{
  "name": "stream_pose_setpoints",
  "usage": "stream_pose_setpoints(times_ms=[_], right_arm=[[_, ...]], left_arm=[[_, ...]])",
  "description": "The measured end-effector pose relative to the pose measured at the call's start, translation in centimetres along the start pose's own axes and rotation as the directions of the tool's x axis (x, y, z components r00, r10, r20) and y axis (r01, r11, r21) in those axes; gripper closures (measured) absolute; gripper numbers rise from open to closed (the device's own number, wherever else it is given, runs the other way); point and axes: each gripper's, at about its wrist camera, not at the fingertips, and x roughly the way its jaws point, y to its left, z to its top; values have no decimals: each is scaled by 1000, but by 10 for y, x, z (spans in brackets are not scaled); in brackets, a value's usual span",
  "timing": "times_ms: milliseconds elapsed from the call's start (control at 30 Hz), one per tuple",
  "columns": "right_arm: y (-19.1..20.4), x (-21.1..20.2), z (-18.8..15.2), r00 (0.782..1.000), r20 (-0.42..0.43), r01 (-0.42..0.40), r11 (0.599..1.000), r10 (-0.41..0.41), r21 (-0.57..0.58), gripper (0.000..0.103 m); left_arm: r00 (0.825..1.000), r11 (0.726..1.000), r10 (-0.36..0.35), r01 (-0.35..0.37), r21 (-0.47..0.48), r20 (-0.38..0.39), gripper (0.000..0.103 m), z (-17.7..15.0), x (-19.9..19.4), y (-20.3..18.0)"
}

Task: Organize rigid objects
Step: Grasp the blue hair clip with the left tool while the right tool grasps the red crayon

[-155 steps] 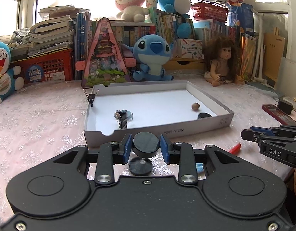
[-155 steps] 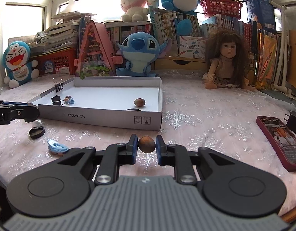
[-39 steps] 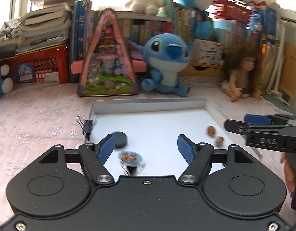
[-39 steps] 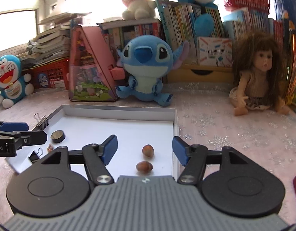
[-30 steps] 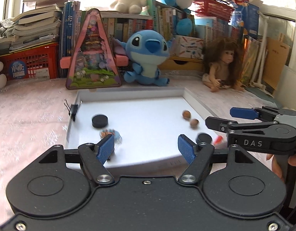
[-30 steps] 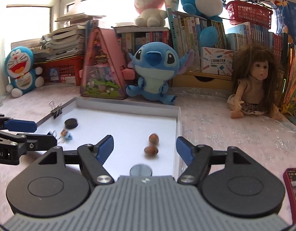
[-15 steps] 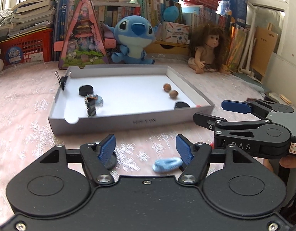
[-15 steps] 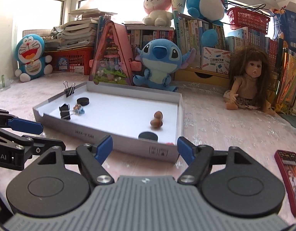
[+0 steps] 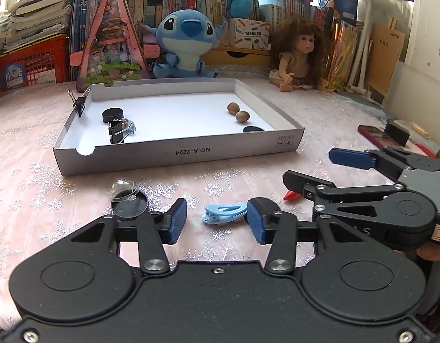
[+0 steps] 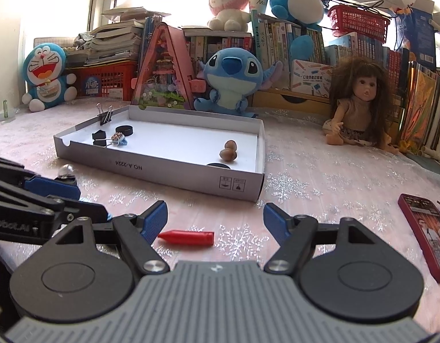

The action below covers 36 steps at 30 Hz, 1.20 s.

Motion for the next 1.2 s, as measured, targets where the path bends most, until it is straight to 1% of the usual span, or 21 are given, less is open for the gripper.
stream_pose_setpoints(times_ms=[200, 433, 800, 900, 1033, 1067, 1200], right_arm=[[3, -1, -3, 1000, -6, -7, 1000, 7, -6, 20], [5, 0, -5, 1000, -15, -13, 1000, 13, -5, 20], [7, 1, -8, 1000, -20, -14, 1000, 13, -12, 20], [8, 2, -9, 1000, -23, -18, 1000, 17, -9, 20], [10, 1, -9, 999, -23, -23, 1000, 23, -12, 20], [10, 2, -9, 999, -24, -25, 1000, 25, -14, 20], [12, 1, -10, 999, -22, -23, 1000, 23, -18, 20]], left_arm=[[1000, 1000, 15, -15, -1, 5, 62, -3, 2, 0], [999, 999, 52, -52, -1, 5, 65, -5, 2, 8], [993, 993, 114, -115, 24, 19, 64, -11, -5, 25], [991, 992, 128, -129, 17, 23, 64, -13, -8, 30], [992, 992, 123, -123, 1, 25, 69, -13, -10, 33], [993, 993, 119, -120, 5, 25, 72, -13, -10, 32], [994, 994, 104, -105, 15, 29, 76, -13, -9, 28]])
